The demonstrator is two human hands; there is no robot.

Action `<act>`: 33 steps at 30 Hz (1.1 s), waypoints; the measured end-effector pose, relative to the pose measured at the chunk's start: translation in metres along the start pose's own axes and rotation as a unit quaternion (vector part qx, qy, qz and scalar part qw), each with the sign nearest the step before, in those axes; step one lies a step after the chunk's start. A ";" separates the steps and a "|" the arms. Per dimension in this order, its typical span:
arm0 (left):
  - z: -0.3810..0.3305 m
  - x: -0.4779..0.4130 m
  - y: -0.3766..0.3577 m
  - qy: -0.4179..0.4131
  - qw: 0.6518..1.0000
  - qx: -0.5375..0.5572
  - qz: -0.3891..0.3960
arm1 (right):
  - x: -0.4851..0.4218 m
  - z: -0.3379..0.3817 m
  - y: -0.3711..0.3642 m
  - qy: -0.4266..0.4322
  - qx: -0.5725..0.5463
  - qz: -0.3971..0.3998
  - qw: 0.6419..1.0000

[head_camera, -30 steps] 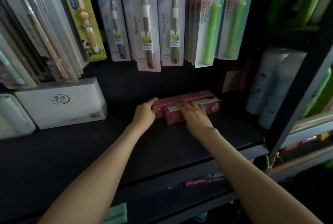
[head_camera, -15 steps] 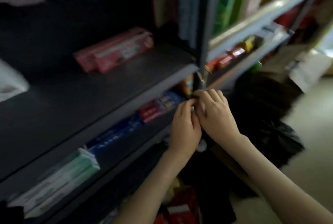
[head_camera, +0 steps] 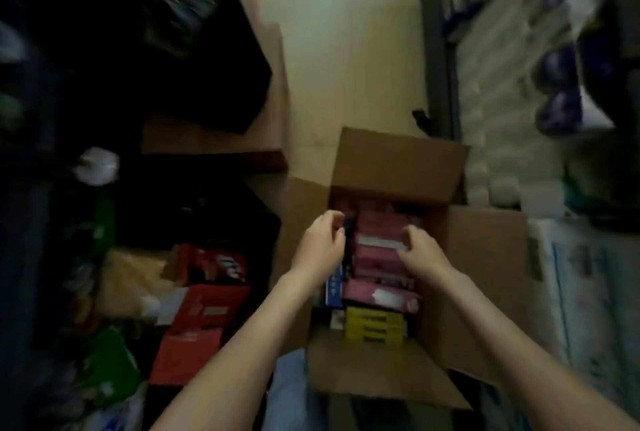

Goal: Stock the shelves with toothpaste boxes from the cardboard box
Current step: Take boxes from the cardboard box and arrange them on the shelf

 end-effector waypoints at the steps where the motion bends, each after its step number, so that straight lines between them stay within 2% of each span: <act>1: 0.010 -0.012 -0.037 0.012 0.999 -0.009 0.032 | -0.010 -0.047 -0.015 -0.032 0.009 0.014 0.999; 4: 0.044 -0.035 -0.140 0.047 0.986 -0.071 0.144 | -0.028 -0.149 -0.080 -0.079 0.056 0.085 0.992; 6: 0.071 -0.040 -0.196 0.063 0.968 -0.109 0.218 | -0.043 -0.187 -0.126 -0.046 0.125 0.120 0.984; 8: 0.095 -0.044 -0.234 0.081 0.956 -0.122 0.256 | -0.060 -0.207 -0.162 0.001 0.201 0.123 0.972; 12: 0.125 -0.048 -0.258 0.109 0.958 -0.108 0.243 | -0.090 -0.225 -0.190 0.036 0.300 0.121 0.946; 15: 0.127 -0.043 -0.246 0.124 0.962 -0.096 0.222 | -0.097 -0.232 -0.198 0.012 0.280 0.192 0.941; 17: 0.123 -0.039 -0.233 0.129 0.966 -0.078 0.208 | -0.101 -0.226 -0.195 0.016 0.285 0.202 0.937; 20: 0.113 -0.038 -0.210 0.124 0.973 -0.055 0.186 | -0.097 -0.206 -0.189 0.040 0.284 0.194 0.938; 24: 0.093 -0.016 -0.162 0.093 0.982 -0.050 0.160 | -0.050 -0.154 -0.159 0.065 0.187 0.166 0.966; 28: 0.053 0.045 -0.102 0.069 0.974 -0.056 0.210 | 0.031 -0.057 -0.090 0.112 0.107 0.163 0.974; 30: 0.022 0.073 -0.051 0.037 0.982 -0.047 0.181 | 0.074 0.005 -0.051 0.151 0.118 0.171 0.966; 33: -0.022 0.120 0.047 -0.002 0.995 -0.004 0.097 | 0.131 0.099 0.003 0.206 0.131 0.155 0.957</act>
Point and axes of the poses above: each hand's wrist, its own x-axis away from the middle knuckle, its own y-axis out of the back of the hand, z = x × y, the point moved 10 cm from there along -x, towards the middle knuckle, and after that the axes turned 12 degrees about -x, right-handed, at the moved point
